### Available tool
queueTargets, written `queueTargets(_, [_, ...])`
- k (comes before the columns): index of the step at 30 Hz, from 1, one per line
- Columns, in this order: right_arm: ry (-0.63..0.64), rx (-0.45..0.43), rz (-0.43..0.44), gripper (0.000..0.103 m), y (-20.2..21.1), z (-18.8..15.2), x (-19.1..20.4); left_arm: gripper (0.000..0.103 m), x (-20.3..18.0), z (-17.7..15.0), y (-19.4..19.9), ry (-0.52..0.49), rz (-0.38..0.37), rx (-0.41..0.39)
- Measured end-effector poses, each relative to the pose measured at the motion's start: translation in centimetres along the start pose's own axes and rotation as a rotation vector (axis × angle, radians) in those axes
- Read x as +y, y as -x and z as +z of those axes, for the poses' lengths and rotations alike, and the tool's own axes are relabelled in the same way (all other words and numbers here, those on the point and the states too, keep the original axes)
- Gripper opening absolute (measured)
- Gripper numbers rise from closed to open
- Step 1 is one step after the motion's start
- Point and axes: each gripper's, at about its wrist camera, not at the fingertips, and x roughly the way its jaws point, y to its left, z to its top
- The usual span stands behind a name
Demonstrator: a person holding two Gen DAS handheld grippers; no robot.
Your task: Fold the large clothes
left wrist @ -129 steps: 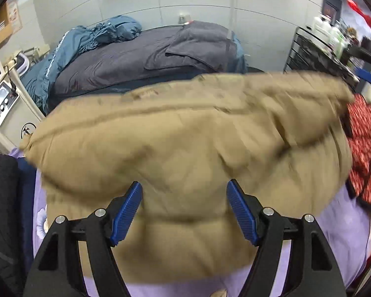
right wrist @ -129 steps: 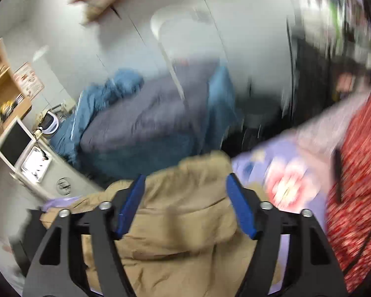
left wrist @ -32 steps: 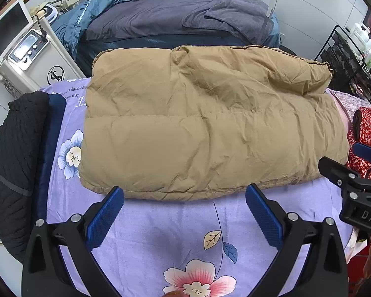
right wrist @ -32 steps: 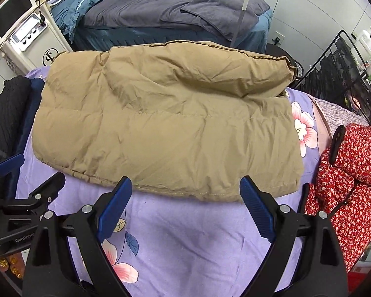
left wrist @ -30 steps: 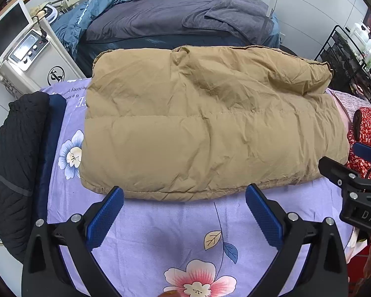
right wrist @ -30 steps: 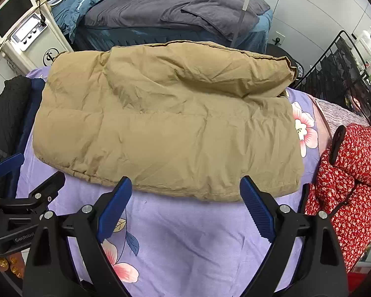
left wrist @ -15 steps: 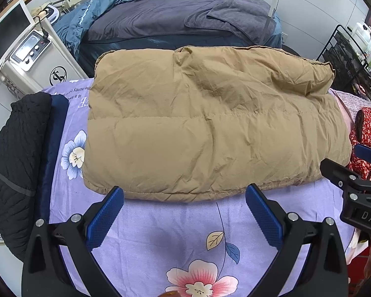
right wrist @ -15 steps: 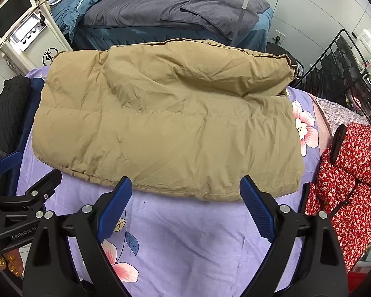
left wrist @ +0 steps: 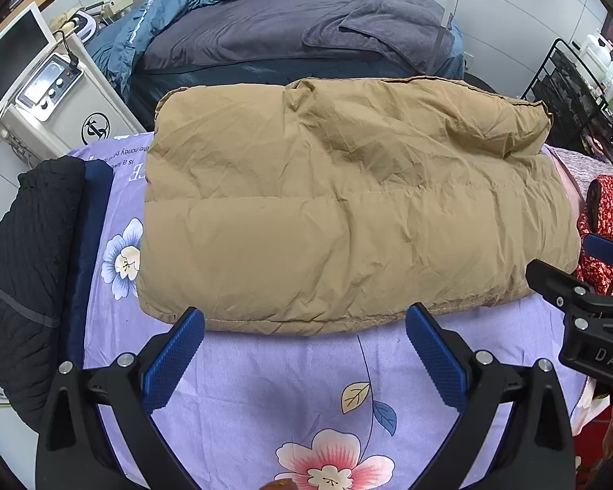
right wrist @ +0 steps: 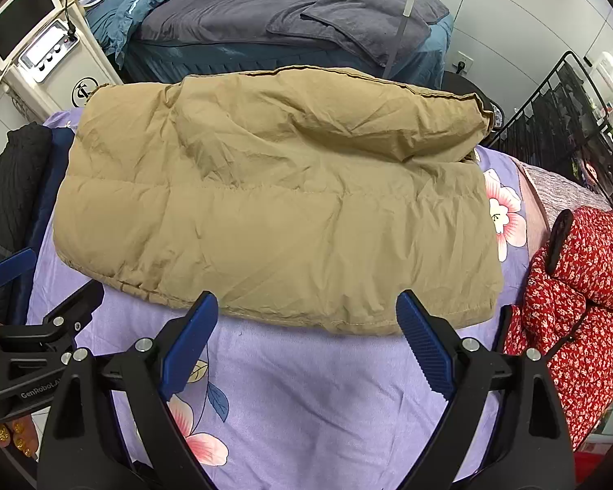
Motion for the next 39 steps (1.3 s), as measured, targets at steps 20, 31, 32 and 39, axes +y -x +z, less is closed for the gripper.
queueTargets(20, [0.000,0.007,-0.001,0.088,-0.22,-0.12,-0.09,0.097,-0.13,-0.15,0.05,-0.011,-0.002,0.000])
queueTargets(31, [0.003,0.010,-0.001,0.088,-0.27,-0.29,-0.02,0.097,-0.04,-0.19,0.01,-0.011,-0.005,0.002])
queueTargets(32, [0.004,0.009,-0.002,0.088,-0.28,-0.35,0.01,0.097,-0.03,-0.20,0.01,-0.009,-0.007,0.003])
queueTargets(39, [0.002,0.009,-0.003,0.088,-0.30,-0.40,0.12,0.097,-0.01,-0.30,0.02,-0.004,-0.016,-0.001])
